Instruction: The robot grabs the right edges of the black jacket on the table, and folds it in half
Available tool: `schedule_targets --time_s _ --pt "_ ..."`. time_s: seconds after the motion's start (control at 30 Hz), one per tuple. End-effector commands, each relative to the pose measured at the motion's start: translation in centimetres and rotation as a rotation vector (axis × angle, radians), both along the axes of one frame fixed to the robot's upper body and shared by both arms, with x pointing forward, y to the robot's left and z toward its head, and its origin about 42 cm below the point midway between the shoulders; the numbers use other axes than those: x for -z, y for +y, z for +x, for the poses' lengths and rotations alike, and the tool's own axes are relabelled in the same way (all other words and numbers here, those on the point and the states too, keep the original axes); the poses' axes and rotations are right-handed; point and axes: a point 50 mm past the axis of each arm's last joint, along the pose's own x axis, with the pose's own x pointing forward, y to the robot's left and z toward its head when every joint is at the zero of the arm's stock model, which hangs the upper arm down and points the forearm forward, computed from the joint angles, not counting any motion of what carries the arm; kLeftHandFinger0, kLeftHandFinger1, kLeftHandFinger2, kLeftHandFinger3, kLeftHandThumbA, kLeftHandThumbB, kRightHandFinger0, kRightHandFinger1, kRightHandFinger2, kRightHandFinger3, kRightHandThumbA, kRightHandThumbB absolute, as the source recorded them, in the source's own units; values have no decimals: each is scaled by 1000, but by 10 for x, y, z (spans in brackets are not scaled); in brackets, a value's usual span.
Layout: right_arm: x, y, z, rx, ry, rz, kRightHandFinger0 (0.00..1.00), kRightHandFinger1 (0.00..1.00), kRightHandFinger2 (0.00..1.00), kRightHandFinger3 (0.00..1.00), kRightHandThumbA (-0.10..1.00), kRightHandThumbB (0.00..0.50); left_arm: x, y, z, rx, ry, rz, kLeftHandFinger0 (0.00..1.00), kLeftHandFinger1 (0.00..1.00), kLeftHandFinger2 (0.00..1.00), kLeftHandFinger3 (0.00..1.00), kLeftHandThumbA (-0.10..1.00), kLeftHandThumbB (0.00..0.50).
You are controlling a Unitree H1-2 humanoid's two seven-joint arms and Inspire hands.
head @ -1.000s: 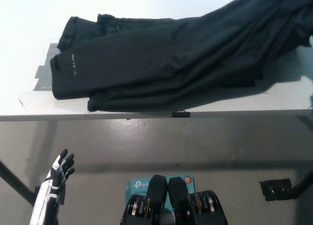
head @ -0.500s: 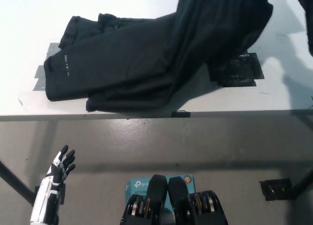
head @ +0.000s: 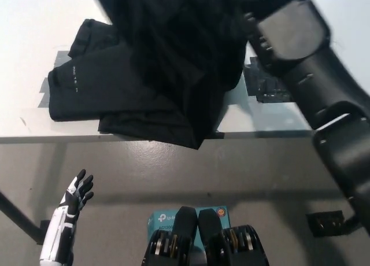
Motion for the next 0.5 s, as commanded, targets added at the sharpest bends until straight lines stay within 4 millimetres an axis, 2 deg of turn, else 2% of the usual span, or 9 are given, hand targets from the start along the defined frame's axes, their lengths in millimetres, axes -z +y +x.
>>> schedule_targets --time_s 0.0,0.07,0.17,0.2,0.27,0.37,0.4,0.43,0.47 --pt "-32 39 -18 -162 -187 -104 0 398 738 778 -100 200 -12 0 3 22 -51 28 1000 1000 1000 1000 1000 151" --pt "-17 50 -23 -184 -218 -164 0 377 716 816 -100 169 -12 -2 3 31 -48 32 1000 1000 1000 1000 1000 157" --pt "5 57 -20 -182 -182 -172 0 374 699 789 -100 200 -12 -4 5 49 -54 33 1000 1000 1000 1000 1000 137" --pt "21 59 -16 -173 -120 -173 0 366 704 833 -100 183 -13 -4 5 55 -53 44 1000 1000 1000 1000 1000 141" --pt "36 58 -12 -164 -92 -175 5 413 755 845 -100 147 -14 -4 5 54 -54 54 1000 1000 1000 1000 1000 146" --pt "63 55 -7 -92 -110 -243 92 574 900 823 -100 148 -16 -5 5 63 -62 70 1000 1000 1000 1000 1000 121" --pt "67 53 -6 -79 -107 -249 136 633 947 846 -100 147 -16 -6 5 69 -63 70 1000 1000 1000 1000 1000 115" --pt "76 51 -4 -48 -102 -270 400 831 1000 878 -100 175 -16 -7 6 74 -65 69 1000 1000 1000 1000 1000 121" --pt "82 49 -3 -26 -100 -284 506 860 984 875 -100 181 -17 -7 7 75 -65 71 1000 1000 1000 1000 1000 121"
